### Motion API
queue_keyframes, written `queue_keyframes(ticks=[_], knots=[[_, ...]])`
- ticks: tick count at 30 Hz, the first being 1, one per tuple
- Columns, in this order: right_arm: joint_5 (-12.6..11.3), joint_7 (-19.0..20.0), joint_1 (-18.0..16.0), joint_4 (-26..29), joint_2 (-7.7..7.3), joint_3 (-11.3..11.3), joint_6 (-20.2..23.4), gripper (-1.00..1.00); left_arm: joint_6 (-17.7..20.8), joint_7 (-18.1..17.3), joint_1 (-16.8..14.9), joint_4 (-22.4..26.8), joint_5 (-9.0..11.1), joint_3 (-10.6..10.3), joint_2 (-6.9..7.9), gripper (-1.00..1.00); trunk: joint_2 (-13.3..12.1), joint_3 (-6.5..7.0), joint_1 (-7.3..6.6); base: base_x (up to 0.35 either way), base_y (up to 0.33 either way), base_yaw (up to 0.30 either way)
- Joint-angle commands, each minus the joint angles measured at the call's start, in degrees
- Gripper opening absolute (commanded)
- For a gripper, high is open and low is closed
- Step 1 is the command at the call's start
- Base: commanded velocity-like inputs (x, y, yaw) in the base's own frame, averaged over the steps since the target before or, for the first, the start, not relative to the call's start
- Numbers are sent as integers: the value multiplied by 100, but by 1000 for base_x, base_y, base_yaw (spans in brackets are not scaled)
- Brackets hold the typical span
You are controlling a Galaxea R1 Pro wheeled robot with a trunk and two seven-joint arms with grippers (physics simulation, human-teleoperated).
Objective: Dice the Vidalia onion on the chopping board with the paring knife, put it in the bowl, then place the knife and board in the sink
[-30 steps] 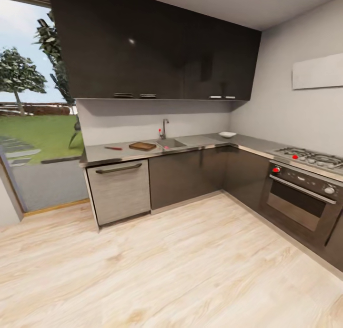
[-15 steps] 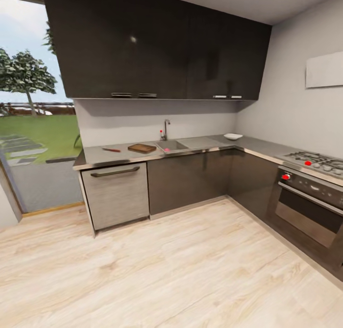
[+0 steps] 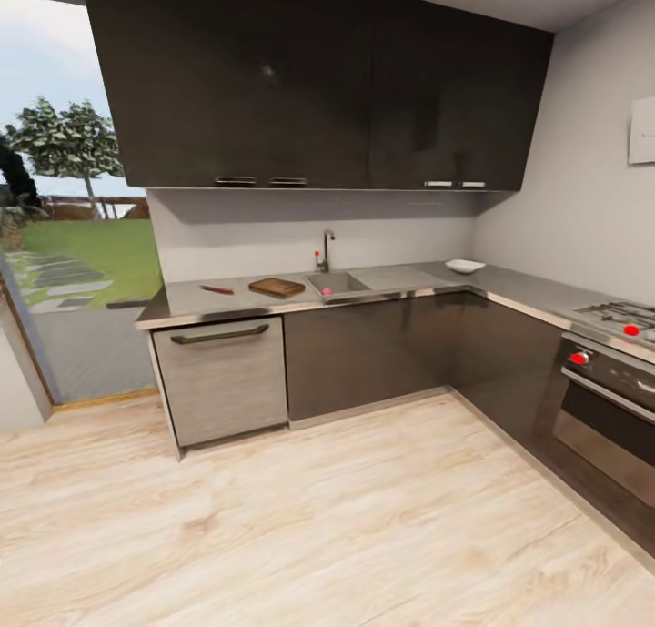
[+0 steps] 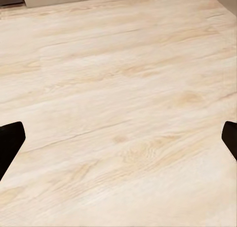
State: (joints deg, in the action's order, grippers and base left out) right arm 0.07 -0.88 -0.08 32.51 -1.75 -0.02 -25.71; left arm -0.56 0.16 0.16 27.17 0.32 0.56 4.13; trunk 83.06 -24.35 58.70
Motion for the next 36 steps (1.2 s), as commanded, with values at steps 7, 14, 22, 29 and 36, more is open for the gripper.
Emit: queue_keyframes(ticks=[7, 14, 22, 29, 36], knots=[[1, -9, -1, -6, -1, 2, -13, 100, -6, 2, 2, 19, 3, 5, 0, 100, 2, -5, 3, 279, -220, 196], [1, -9, -1, -8, -1, 2, -13, 100, -6, 2, 2, 26, 3, 5, 0, 100, 2, -5, 3, 279, -220, 205], [1, -9, -1, -8, -1, 2, -13, 100, -6, 2, 2, 26, 3, 5, 0, 100, 2, -5, 3, 279, -220, 219], [1, -9, -2, -8, -1, 2, -13, 100, -6, 2, 2, 26, 3, 5, 0, 100, 2, -5, 3, 279, -220, 222], [1, -9, -2, -8, -1, 2, -13, 100, -6, 2, 2, 26, 3, 5, 0, 100, 2, -5, 3, 279, -220, 226]])
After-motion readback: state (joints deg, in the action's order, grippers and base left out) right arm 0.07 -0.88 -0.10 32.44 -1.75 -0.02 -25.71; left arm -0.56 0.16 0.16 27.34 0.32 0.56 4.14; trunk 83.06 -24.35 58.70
